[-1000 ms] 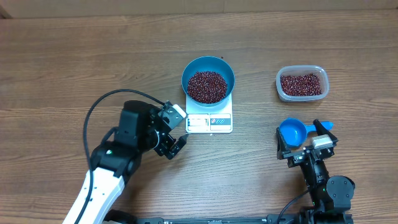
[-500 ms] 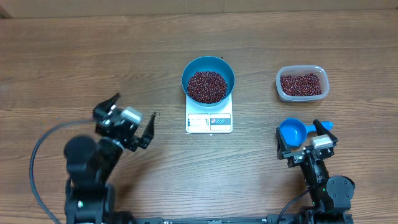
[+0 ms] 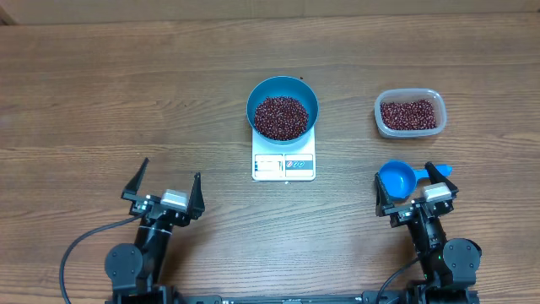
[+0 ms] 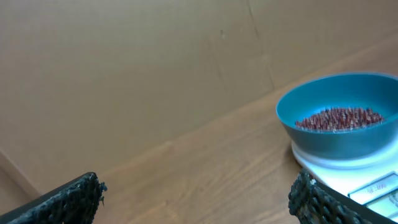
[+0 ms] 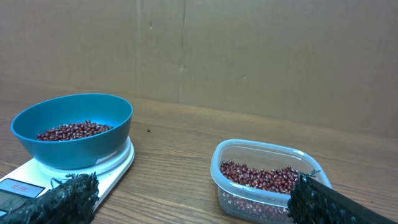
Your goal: Scoop item into bowl and weigh 150g on scale
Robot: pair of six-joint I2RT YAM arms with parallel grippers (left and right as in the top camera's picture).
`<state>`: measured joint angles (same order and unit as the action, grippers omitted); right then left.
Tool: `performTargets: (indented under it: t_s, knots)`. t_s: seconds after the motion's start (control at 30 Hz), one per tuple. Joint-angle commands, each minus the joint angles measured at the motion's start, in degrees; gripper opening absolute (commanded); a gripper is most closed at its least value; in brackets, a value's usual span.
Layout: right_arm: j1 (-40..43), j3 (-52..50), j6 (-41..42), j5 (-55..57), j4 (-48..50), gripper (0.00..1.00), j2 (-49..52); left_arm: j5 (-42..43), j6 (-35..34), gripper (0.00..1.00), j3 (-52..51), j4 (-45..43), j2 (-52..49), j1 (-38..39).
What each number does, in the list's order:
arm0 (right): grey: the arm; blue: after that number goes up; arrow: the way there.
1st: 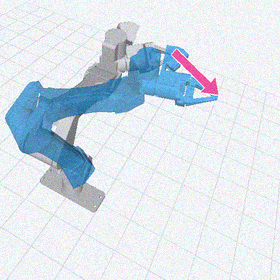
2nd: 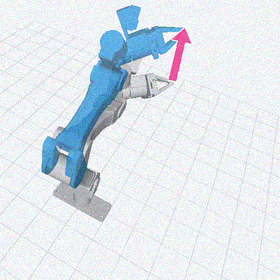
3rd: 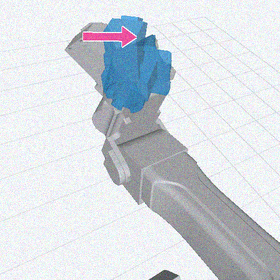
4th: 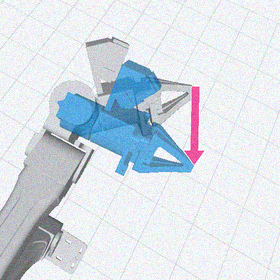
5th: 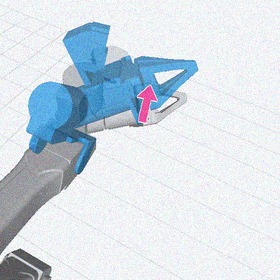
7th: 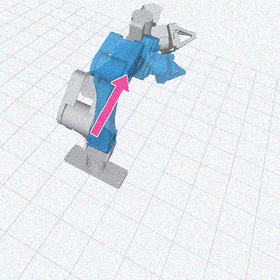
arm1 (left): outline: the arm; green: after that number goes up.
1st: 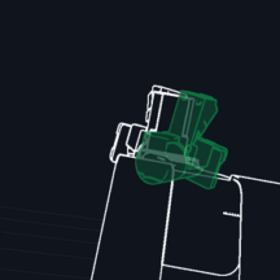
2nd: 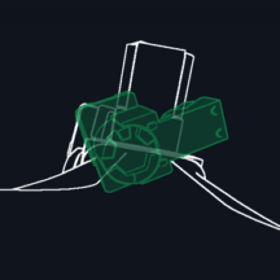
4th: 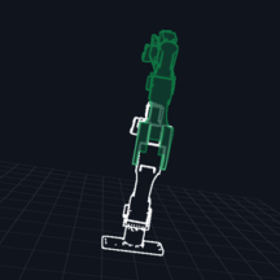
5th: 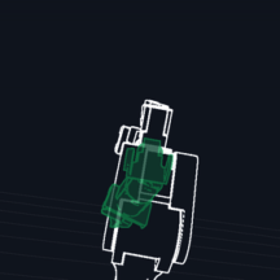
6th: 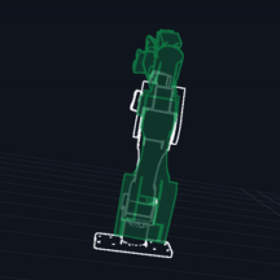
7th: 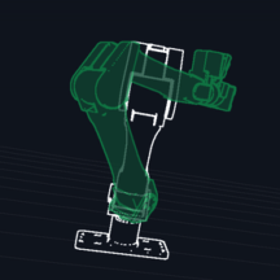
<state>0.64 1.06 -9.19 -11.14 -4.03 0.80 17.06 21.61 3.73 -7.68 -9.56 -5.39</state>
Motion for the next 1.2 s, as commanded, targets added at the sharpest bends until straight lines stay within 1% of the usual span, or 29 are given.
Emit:
performTargets:
  t_s: [0.0,0.1,0.17,0.3,1.17]
  knots:
    - [-0.37,-0.61,0.39,0.59,0.24,1.0,-0.63,-1.22,1.16,1.0,-3.54,0.68,3.82,-0.5]
    - [-0.37,-0.61,0.39,0.59,0.24,1.0,-0.63,-3.85,1.77,1.0,-3.48,5.7,5.92,-0.48]
    - [-0.37,-0.61,0.39,0.59,0.24,1.0,-0.63,-5.27,0.87,0.99,-3.45,11.23,8.52,-0.46]
    - [-0.37,-0.61,0.39,0.59,0.24,1.0,-0.63,-5.16,-0.04,1.0,-3.45,11.06,9.4,-0.04]
    - [-0.37,-0.61,0.39,0.59,0.24,1.0,-0.63,-5.22,0.02,1.0,-3.45,10.95,9.27,0.15]
